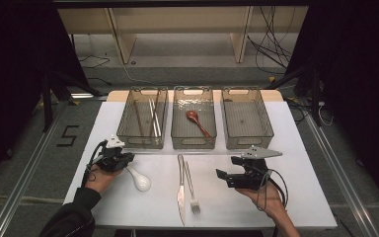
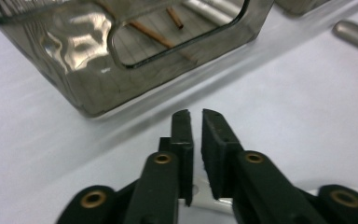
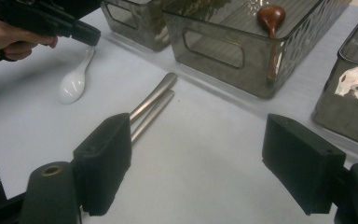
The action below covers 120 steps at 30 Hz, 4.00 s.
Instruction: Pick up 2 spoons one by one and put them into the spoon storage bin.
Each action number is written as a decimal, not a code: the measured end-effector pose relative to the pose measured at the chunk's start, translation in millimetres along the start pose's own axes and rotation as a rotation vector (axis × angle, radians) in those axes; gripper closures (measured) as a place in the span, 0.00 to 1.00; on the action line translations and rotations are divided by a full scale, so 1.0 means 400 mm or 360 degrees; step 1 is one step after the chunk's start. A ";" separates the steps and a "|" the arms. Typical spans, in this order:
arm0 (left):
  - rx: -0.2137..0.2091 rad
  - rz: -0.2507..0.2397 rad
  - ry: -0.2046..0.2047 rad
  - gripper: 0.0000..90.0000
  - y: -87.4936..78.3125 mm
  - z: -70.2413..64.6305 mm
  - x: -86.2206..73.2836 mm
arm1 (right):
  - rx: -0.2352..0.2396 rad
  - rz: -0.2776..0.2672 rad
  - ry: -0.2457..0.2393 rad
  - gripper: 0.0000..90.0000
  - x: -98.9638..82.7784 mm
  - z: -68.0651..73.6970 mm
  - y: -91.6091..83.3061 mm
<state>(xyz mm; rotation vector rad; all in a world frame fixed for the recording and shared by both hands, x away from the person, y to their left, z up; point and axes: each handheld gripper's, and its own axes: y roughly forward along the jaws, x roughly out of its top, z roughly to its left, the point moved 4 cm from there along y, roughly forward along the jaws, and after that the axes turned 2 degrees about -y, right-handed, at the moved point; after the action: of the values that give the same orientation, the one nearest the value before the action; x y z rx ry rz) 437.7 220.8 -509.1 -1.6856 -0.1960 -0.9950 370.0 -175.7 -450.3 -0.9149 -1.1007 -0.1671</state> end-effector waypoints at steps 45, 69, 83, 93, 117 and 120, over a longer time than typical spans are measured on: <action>-0.0085 0.0541 0.0070 0.99 -0.118 -0.075 -0.116 | -0.0001 0.0046 -0.0022 0.28 -0.004 0.001 0.000; -0.0234 0.0639 0.0304 0.49 -0.147 -0.120 -0.109 | 0.0009 0.0055 -0.0026 0.28 -0.004 0.001 0.004; -0.0232 0.0691 0.0434 0.46 -0.131 -0.140 -0.118 | 0.0008 0.0055 -0.0026 0.29 -0.003 -0.001 0.002; -0.0261 0.0742 0.0543 0.69 -0.127 -0.154 -0.116 | 0.0001 0.0057 -0.0025 0.29 -0.003 -0.003 0.003; -0.0199 0.0655 0.0434 0.94 -0.132 -0.141 -0.095 | -0.0001 0.0065 -0.0025 0.30 -0.004 -0.005 0.005; -0.0200 0.0657 0.0436 0.94 -0.130 -0.140 -0.096 | -0.0001 0.0065 -0.0024 0.30 -0.005 -0.006 0.005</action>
<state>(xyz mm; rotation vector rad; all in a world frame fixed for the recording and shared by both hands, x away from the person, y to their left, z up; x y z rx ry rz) 354.4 205.3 -496.6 -1.5944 0.3881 -0.9222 371.9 -176.6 -453.3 -0.9398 -1.0953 -0.1268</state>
